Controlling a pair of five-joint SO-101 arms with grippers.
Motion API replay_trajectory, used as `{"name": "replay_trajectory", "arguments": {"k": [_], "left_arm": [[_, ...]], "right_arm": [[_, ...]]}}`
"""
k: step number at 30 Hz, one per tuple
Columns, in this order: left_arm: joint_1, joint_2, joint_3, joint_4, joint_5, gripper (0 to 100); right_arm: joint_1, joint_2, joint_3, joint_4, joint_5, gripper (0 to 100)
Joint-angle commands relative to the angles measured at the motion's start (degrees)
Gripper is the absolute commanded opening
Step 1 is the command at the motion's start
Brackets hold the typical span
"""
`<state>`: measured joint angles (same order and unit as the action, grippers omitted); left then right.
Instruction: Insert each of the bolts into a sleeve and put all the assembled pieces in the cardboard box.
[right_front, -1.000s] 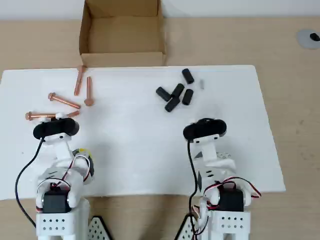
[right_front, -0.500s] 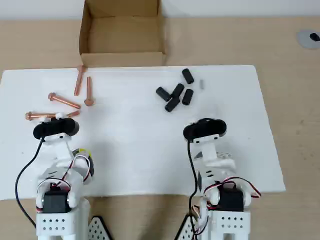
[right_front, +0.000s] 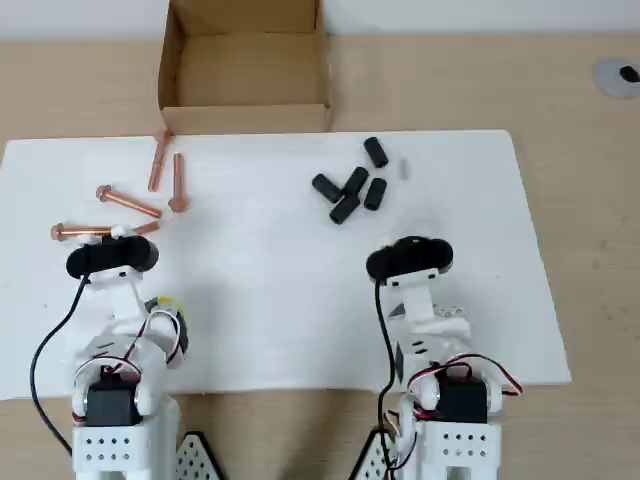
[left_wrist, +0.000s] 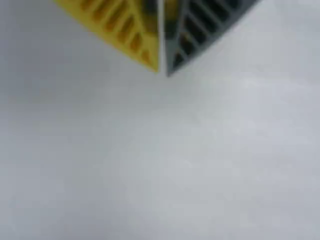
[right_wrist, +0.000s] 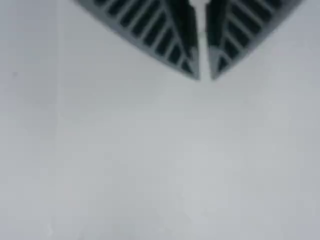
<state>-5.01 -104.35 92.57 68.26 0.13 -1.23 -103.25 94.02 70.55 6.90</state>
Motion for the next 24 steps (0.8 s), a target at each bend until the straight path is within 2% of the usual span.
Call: {"name": "replay_trajectory", "arguments": {"k": [1, 15, 20, 23, 24], "left_arm": [[1.8, -0.5, -0.3, -0.9, 0.3, 1], [2.1, -0.5, -0.3, -0.9, 0.4, 1], [2.2, -0.5, -0.3, -0.9, 0.5, 1], [1.8, -0.5, -0.4, -1.1, -0.6, 1], [1.6, -0.5, -0.5, -1.1, -3.4, 1]], "right_arm": [[-0.2, -6.6, 0.1, -1.0, -0.4, 0.9], [-0.1, -6.6, 0.1, -1.1, -0.5, 0.9], [-1.0, -6.6, 1.5, -6.4, -0.2, 0.9], [-0.2, -6.6, -0.7, -7.1, -0.3, 0.9], [0.7, -6.6, -2.2, -7.2, -0.6, 0.9]]}}
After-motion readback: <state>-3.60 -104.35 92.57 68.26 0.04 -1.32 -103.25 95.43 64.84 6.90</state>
